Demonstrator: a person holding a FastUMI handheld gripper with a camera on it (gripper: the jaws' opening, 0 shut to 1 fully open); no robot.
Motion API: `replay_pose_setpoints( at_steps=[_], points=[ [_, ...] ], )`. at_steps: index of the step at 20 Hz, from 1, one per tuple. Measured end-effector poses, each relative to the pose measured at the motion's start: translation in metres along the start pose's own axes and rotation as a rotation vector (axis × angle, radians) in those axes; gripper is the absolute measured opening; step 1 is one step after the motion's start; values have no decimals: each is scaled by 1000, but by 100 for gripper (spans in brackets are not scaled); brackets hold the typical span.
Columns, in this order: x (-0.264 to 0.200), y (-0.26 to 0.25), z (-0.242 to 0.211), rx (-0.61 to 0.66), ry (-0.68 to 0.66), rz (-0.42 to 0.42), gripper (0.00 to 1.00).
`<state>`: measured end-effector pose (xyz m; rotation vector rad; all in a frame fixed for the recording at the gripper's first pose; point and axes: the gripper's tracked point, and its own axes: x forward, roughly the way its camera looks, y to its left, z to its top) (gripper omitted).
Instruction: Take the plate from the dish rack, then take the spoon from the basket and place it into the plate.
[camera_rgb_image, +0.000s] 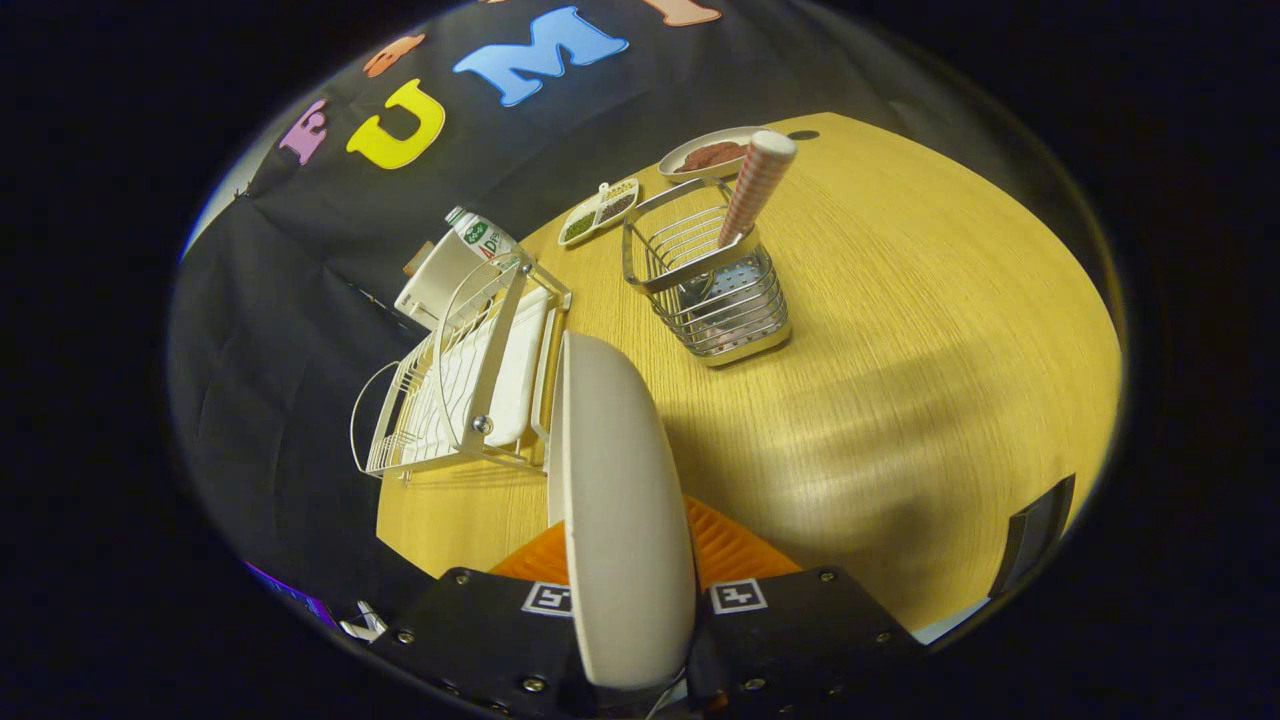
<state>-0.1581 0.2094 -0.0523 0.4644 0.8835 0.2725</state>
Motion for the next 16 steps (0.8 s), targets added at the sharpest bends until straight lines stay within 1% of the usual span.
replay_pose_setpoints(
  at_steps=[1, 4, 5, 6, 8, 12, 16],
  points=[
    [6, -8, 0, -34, -13, -22, 35],
    [4, -25, 3, -103, -30, -77, 45],
    [1, -35, 4, -141, -33, -117, 56],
    [-1, -42, 5, -177, -39, -138, 63],
    [-16, -55, 13, -226, -82, -187, 65],
    [-53, -61, 43, -359, -250, -217, 65],
    [-97, -44, 87, -476, -483, -184, 65]
  ],
)
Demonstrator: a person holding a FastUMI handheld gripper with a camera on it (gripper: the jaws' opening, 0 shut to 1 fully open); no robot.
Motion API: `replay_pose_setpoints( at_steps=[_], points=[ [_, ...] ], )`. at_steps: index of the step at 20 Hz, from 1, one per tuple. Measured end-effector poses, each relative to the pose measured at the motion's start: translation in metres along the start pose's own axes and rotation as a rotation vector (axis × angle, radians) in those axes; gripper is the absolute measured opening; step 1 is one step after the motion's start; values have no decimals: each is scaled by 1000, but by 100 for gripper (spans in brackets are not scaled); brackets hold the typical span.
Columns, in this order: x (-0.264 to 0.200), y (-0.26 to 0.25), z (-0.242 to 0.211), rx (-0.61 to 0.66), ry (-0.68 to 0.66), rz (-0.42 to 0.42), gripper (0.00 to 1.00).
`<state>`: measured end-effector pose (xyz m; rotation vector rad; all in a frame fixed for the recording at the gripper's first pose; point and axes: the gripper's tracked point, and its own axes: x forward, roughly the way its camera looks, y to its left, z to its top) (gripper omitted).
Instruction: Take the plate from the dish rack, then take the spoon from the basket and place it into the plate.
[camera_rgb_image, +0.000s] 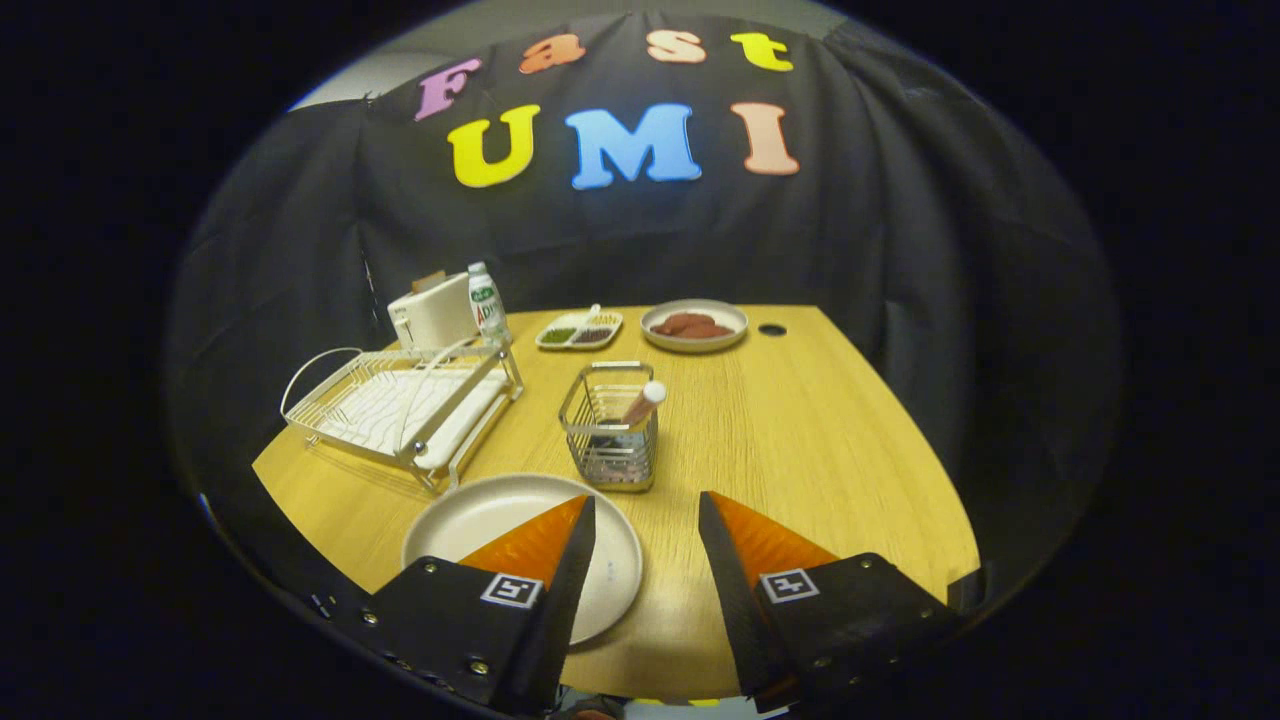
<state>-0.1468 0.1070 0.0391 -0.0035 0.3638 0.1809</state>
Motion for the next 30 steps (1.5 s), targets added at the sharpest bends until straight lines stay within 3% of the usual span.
replay_pose_setpoints(
  at_steps=[6, 11, 25, 28, 30],
  points=[
    [3, -8, 44, -48, -211, -7, 65],
    [35, -5, 46, -57, -308, 10, 65],
    [108, -11, 44, -14, -362, -24, 65],
    [119, -6, 38, -23, -342, -12, 60],
    [121, 1, 41, -28, -346, 10, 43]
  ],
)
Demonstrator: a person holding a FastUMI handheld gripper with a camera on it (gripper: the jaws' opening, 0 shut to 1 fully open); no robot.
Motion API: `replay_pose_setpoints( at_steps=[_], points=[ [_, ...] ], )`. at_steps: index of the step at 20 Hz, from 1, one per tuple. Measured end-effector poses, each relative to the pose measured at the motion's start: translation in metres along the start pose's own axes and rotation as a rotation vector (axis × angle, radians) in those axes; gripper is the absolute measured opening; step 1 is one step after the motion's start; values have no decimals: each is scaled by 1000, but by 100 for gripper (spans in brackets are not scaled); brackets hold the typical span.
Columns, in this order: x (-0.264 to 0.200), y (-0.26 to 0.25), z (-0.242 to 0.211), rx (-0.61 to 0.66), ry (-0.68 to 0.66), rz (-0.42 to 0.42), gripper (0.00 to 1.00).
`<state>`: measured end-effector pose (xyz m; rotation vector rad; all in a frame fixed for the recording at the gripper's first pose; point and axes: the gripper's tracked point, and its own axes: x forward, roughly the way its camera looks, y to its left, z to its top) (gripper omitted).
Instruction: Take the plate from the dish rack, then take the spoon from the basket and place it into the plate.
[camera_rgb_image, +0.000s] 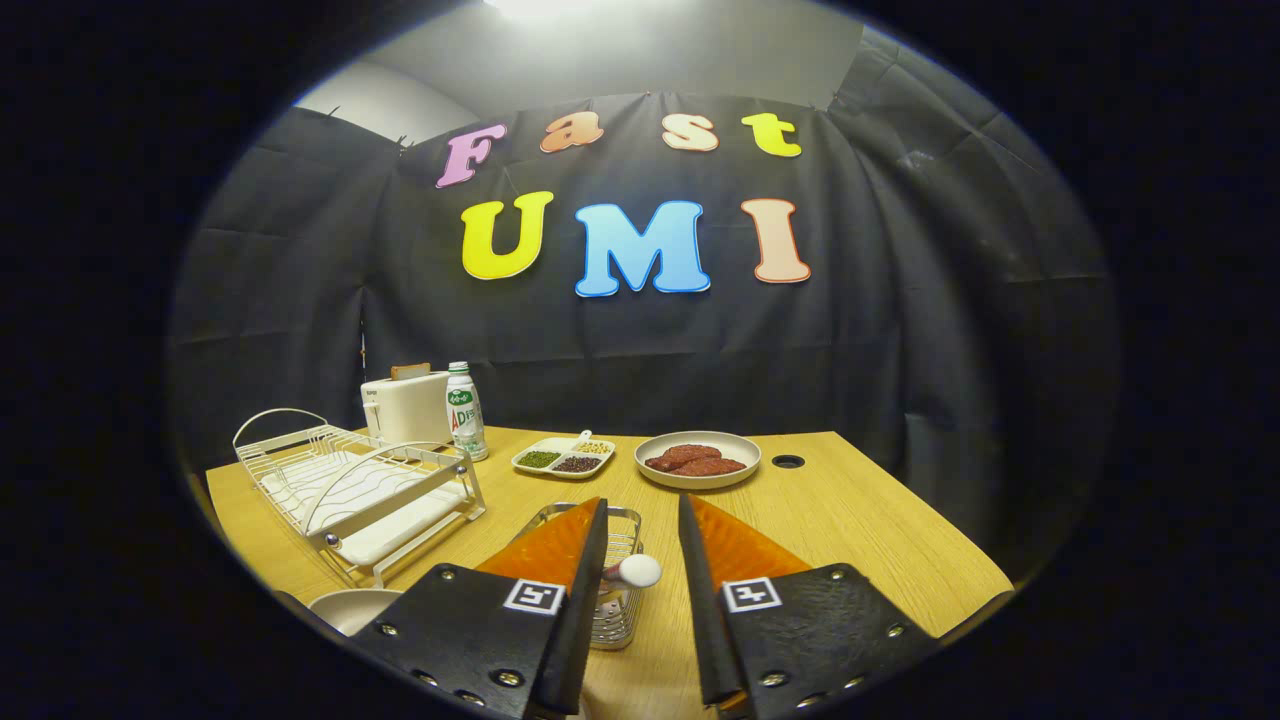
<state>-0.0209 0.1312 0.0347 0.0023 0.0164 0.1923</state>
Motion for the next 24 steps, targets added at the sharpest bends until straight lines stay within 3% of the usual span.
replay_pose_setpoints(
  at_steps=[1, 2, 3, 4, 5, 24],
  points=[
    [2, 2, -1, -4, 3, 6, 28],
    [0, 9, -1, 8, 12, 35, 25],
    [-5, 11, 0, 28, 15, 34, 14],
    [-6, 13, 3, 37, 27, 36, 13],
    [-7, 13, 4, 41, 32, 38, 7],
    [-74, 25, 110, -56, 72, 14, 7]
  ],
)
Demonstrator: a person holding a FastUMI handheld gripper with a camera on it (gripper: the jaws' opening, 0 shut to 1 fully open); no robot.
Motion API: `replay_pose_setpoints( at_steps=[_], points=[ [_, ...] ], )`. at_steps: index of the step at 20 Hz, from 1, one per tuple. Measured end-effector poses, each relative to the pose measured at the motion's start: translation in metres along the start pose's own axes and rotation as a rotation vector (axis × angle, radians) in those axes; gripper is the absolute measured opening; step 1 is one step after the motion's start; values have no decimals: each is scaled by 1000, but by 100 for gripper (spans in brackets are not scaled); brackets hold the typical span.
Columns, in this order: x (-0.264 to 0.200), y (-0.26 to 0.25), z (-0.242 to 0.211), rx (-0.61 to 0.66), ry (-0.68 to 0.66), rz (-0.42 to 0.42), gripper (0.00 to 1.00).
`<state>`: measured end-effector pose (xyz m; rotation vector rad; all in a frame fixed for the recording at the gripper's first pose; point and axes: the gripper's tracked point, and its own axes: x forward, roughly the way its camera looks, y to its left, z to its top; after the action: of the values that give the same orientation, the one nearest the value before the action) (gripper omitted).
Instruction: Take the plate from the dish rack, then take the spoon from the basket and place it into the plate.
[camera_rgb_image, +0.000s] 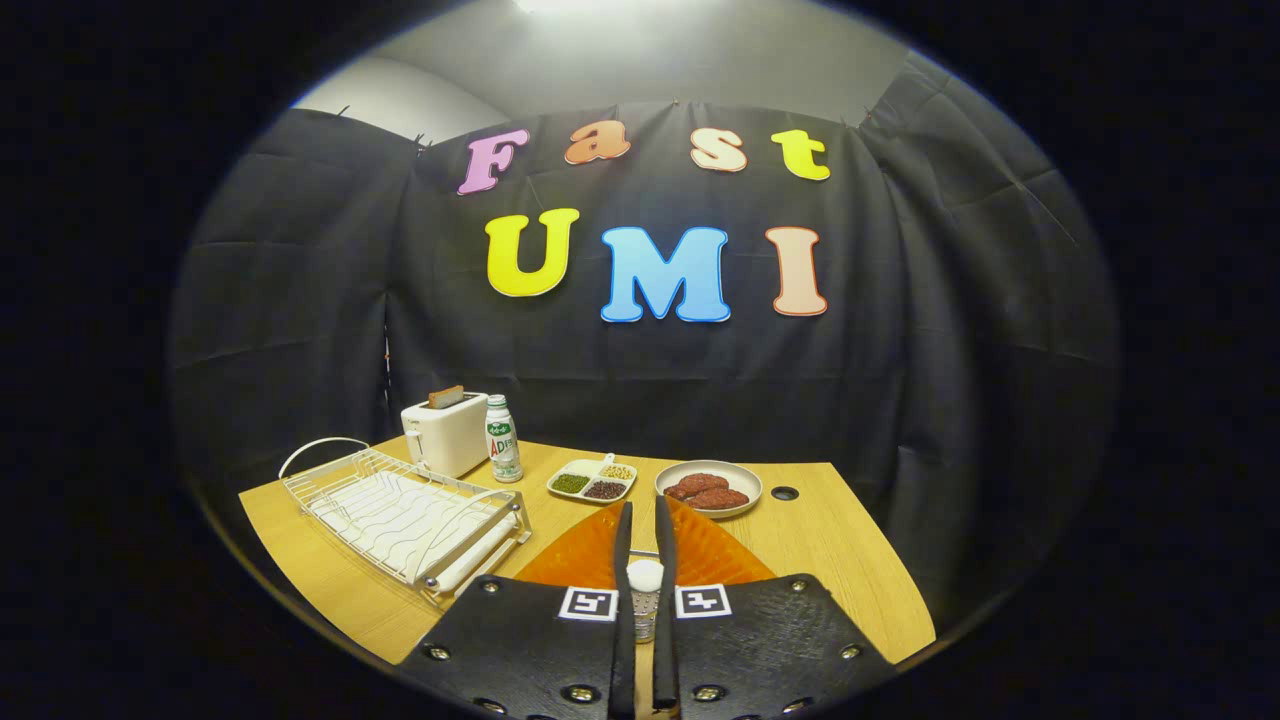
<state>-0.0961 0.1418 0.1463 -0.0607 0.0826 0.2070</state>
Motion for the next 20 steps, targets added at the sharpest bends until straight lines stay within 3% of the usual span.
replay_pose_setpoints(
  at_steps=[11, 20],
  points=[
    [-52, 29, -7, -29, 181, 12, 7],
    [-44, 74, -53, -44, 309, 68, 7]
  ],
)
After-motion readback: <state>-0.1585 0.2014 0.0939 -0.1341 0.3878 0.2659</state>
